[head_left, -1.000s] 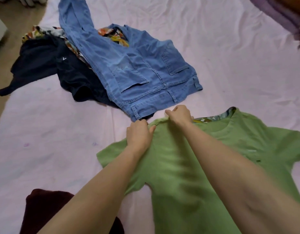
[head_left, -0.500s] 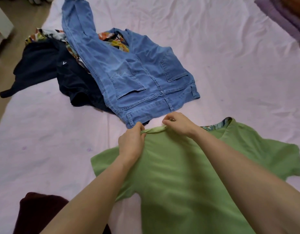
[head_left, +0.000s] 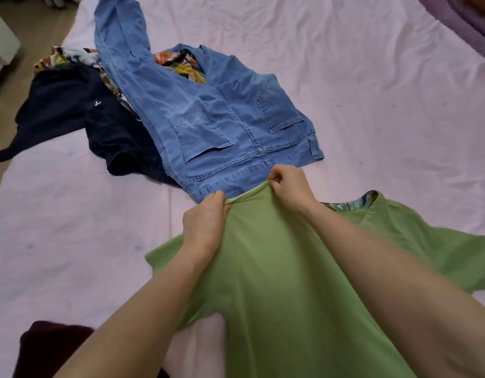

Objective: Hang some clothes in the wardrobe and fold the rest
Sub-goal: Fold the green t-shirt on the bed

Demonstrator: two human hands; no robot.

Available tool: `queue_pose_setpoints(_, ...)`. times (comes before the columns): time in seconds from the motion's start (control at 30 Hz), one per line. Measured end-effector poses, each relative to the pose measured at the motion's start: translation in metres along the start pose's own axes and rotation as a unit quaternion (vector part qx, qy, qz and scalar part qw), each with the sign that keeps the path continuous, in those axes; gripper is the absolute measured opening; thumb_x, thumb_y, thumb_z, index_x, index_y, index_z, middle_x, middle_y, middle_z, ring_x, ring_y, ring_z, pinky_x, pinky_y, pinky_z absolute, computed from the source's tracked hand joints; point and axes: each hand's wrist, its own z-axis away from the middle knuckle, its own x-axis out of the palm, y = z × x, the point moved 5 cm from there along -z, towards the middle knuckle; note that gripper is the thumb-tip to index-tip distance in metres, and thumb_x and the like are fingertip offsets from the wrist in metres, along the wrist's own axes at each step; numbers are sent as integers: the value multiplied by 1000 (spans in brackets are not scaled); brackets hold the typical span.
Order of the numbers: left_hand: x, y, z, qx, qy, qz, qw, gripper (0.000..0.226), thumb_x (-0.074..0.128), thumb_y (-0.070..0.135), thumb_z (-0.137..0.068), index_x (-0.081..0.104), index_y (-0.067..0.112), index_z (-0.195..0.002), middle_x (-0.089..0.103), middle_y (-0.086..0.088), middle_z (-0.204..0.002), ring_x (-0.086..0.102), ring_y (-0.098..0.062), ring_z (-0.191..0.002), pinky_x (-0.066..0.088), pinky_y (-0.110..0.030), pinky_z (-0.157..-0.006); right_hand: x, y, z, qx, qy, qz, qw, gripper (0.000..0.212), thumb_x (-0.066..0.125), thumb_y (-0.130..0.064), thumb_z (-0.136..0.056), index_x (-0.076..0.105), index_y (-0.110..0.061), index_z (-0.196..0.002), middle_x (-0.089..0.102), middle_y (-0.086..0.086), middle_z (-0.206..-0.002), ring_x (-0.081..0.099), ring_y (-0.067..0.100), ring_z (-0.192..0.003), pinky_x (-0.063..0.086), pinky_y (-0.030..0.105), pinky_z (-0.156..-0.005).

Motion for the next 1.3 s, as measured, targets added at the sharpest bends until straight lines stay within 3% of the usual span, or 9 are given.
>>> queue_pose_setpoints(0.27,-4,-23,6,27,-12,-34,999,25,46,40,-96,49,19,-109,60,1,-109,56,-26,-98,45,-40,-74,59,2,16,50,20,25,998,33,52,-8,-90,54,-3,-122,47,17,-135,42,33,-127,31,35,-107)
queue_pose_setpoints(0.47,-18,-89,72,-164,54,79,982,43,58,42,-90,50,10,-118,55,-9,-116,51,-31,-106,40,-42,-85,79,-47,130,-61,159,36,985,41,43,-17,-89,54,-8,-127,51,11,-136,46,28,-124,28,35,-107)
queue_pose_setpoints(0.63,-6,-117,113,-299,-4,219,929,62,65,49,-82,48,9,-126,55,-10,-121,53,-30,-113,44,-36,-92,136,-42,165,1,52,83,995,61,24,-38,-94,30,-11,-149,29,6,-155,26,24,-143,8,31,-116)
queue_pose_setpoints(0.8,2,-117,106,-303,-3,367,879,25,65,33,-86,65,10,-95,68,-5,-92,64,-25,-90,48,-31,-76,162,-37,159,2,14,206,979,69,18,-51,-94,24,-11,-151,21,5,-158,19,27,-146,7,38,-118)
queue_pose_setpoints(0.93,-3,-117,111,-274,-29,414,868,20,54,29,-93,57,9,-88,62,-5,-85,60,-26,-85,49,-34,-75,139,-43,162,26,-9,-81,996,55,26,-41,-100,39,-10,-144,30,4,-154,25,20,-143,10,32,-119)
queue_pose_setpoints(1.03,-22,-87,114,-258,-54,532,805,22,54,30,-96,55,9,-100,65,-9,-93,64,-20,-75,55,-33,-59,100,-46,162,220,28,-461,859,43,30,-30,-105,59,-3,-120,61,14,-125,59,20,-104,44,33,-100)
queue_pose_setpoints(1.17,-34,3,121,-141,-227,607,749,23,49,32,-98,53,15,-113,67,1,-103,68,-13,-78,50,-23,-51,69,-22,171,334,25,-608,720,50,31,-47,-100,59,-8,-112,66,13,-108,65,25,-91,49,35,-81)
queue_pose_setpoints(1.23,-25,16,126,-125,-191,543,808,18,51,30,-98,55,19,-112,66,1,-111,65,-14,-92,51,-25,-62,49,2,177,355,60,-620,697,53,39,-50,-97,61,-6,-118,67,16,-112,67,29,-95,54,36,-76)
queue_pose_setpoints(1.3,-17,5,131,-80,-110,376,917,23,55,27,-92,56,21,-114,63,5,-113,59,-14,-100,50,-27,-78,32,22,185,385,59,-556,734,52,40,-54,-96,61,-10,-115,67,12,-102,65,24,-83,50,29,-63)
